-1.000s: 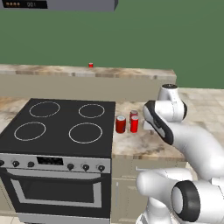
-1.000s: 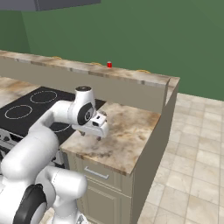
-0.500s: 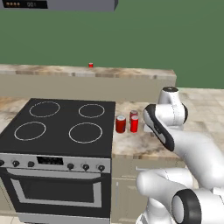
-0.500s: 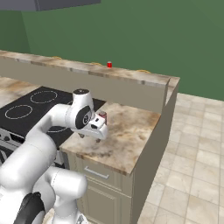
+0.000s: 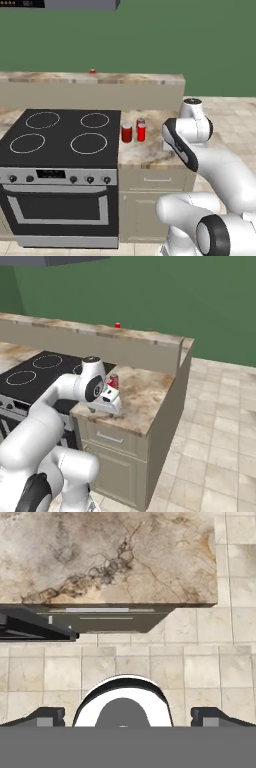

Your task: Four empty soda cans are scattered around the kitchen. Gather all the cans and cluster them next to the stove for recycling.

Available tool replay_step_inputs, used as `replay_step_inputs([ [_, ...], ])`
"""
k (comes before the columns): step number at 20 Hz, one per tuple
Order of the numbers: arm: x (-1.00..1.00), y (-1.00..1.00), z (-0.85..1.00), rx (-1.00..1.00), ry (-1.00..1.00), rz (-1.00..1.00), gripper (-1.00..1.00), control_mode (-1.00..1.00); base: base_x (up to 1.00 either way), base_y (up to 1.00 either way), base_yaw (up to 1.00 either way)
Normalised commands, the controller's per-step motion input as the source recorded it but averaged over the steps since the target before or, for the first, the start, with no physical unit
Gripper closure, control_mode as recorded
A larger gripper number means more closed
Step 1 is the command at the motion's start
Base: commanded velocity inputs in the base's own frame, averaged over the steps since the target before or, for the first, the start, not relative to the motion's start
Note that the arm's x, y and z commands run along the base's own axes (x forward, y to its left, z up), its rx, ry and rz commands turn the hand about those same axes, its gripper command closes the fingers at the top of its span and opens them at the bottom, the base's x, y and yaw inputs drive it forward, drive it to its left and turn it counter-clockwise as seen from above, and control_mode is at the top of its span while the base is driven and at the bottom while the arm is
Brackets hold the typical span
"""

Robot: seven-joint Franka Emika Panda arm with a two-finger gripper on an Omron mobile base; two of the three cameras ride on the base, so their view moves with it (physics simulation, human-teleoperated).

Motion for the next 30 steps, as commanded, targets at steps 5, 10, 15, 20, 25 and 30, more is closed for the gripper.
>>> replay_step_inputs([
  [5, 0.0, 0.0, 0.0, 0.0, 0.0, 0.0, -1.0, 1.0, -0.01, -0.59, -0.15],
  [10, 0.0, 0.0, 0.0, 0.0, 0.0, 0.0, -1.0, 1.0, 0.04, -0.63, -0.03],
  [15, 0.0, 0.0, 0.0, 0.0, 0.0, 0.0, -1.0, 1.0, 0.12, -0.65, 0.0],
  [20, 0.0, 0.0, 0.0, 0.0, 0.0, 0.0, -1.0, 1.0, 0.17, -0.63, 0.0],
  [25, 0.0, 0.0, 0.0, 0.0, 0.0, 0.0, -1.0, 1.0, 0.38, -0.55, 0.0],
  [30, 0.0, 0.0, 0.0, 0.0, 0.0, 0.0, -1.0, 1.0, 0.52, -0.46, 0.01],
])
